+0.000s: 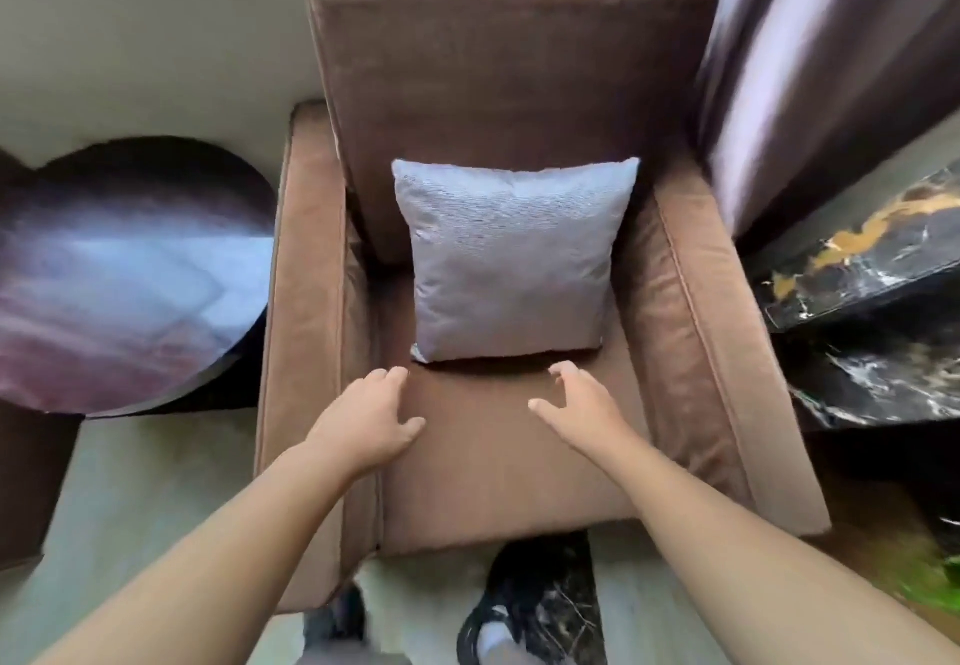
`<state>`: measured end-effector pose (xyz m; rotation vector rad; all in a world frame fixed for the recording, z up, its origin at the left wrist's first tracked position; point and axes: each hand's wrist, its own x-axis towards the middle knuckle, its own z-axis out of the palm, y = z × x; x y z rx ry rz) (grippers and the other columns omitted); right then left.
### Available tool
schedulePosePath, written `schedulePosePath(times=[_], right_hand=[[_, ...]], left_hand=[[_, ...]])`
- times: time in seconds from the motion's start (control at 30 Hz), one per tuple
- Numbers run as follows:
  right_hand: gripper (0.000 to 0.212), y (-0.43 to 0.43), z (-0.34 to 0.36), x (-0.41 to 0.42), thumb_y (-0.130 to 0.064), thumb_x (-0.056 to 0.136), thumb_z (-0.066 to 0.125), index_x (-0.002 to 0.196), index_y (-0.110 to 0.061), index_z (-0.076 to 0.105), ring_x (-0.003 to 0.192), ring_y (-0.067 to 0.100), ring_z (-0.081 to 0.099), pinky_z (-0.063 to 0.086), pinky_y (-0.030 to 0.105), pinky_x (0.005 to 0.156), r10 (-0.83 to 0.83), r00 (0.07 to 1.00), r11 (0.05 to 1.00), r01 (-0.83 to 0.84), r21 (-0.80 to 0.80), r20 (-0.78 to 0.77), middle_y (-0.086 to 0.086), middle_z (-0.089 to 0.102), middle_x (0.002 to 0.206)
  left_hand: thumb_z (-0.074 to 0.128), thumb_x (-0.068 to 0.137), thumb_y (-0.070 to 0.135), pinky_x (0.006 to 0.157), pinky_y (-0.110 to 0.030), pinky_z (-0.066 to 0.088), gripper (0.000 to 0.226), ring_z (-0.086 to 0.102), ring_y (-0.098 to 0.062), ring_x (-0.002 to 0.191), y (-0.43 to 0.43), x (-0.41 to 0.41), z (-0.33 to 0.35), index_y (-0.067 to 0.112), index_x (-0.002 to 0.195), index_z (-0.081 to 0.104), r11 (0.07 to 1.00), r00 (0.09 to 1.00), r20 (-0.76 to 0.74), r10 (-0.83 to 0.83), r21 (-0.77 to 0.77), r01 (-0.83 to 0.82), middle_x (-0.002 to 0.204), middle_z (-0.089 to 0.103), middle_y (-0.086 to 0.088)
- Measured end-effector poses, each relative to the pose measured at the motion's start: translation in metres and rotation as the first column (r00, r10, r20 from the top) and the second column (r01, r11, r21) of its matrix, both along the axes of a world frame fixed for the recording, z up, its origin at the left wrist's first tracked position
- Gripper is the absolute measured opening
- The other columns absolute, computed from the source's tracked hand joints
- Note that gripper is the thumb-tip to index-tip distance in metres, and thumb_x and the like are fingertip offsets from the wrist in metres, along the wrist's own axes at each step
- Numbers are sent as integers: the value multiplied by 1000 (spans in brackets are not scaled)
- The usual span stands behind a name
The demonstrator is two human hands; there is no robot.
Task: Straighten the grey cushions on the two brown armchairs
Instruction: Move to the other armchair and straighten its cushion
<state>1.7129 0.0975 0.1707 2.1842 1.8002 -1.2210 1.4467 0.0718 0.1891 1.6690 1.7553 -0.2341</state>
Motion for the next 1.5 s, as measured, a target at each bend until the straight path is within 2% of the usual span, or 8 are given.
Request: schedulePosePath(times=[0.37, 0.53, 0.7, 0.83, 0.93, 1.07, 1.2, 1.5], right_hand=[[69, 100, -67, 81, -40, 87, 73, 145, -17, 44, 120, 21, 58, 44, 30, 97, -258, 936, 947, 294, 126, -240, 5, 56, 139], [85, 138, -138, 102, -44, 85, 75, 153, -18, 31, 131, 19, 50, 41, 34, 109, -330, 884, 910, 392, 138, -332, 4, 45, 150], [105, 190, -189, 133, -50, 79, 79, 158, -18, 18, 145, 17, 36, 31, 41, 121, -263, 875, 892, 381, 244, -406, 4, 31, 159], [136, 230, -210, 149, -74, 55, 79, 160, -21, 13, 148, 14, 34, 29, 41, 123, -194, 876, 931, 306, 197, -441, 1, 30, 163], [119, 248, -223, 149, -55, 59, 89, 154, -17, 29, 123, -3, 58, 41, 29, 114, -168, 762, 941, 313, 128, -625, -6, 57, 142], [129, 258, -234, 139, -66, 34, 93, 143, -16, 46, 115, 2, 66, 52, 14, 90, -188, 619, 935, 352, 55, -763, -5, 68, 129], [121, 255, -232, 135, -59, 38, 96, 141, -14, 52, 118, 11, 67, 54, 16, 89, -190, 561, 931, 364, 34, -806, -2, 72, 125], [112, 258, -201, 139, -53, 47, 96, 142, -15, 51, 122, 14, 65, 53, 22, 96, -128, 537, 929, 359, 88, -834, -1, 71, 129]], left_hand=[[70, 91, 38, 99, -28, 39, 65, 53, -22, 133, 74, 49, -62, 12, 145, 45, 934, 921, 202, 334, 62, -352, 142, 57, -7], [76, 87, 37, 92, -24, 35, 66, 52, -1, 103, 111, 59, -122, 21, 142, 44, 822, 798, 341, 498, 108, -559, 118, 51, 15], [81, 80, 41, 117, -33, 33, 101, 39, -17, 142, 141, 61, -185, 16, 158, 21, 694, 649, 462, 605, 94, -714, 155, 38, -3], [87, 71, 46, 118, -30, 30, 122, 34, -16, 148, 165, 54, -215, 17, 161, 10, 656, 572, 540, 617, 49, -753, 164, 29, -4], [90, 52, 63, 115, -40, 43, 133, 53, -11, 135, 188, 43, -222, 25, 158, 19, 651, 508, 631, 586, 6, -759, 152, 48, 2], [94, 54, 56, 110, -44, 47, 120, 60, -11, 128, 212, 33, -225, 24, 152, 32, 690, 465, 726, 507, -19, -723, 142, 60, 6], [92, 59, 39, 110, -50, 48, 91, 66, -18, 122, 217, 38, -225, 18, 138, 53, 718, 433, 785, 443, -22, -696, 130, 70, -2], [88, 65, 31, 111, -49, 45, 92, 60, -18, 131, 202, 38, -210, 22, 145, 44, 682, 432, 832, 347, 92, -725, 140, 64, -1]])
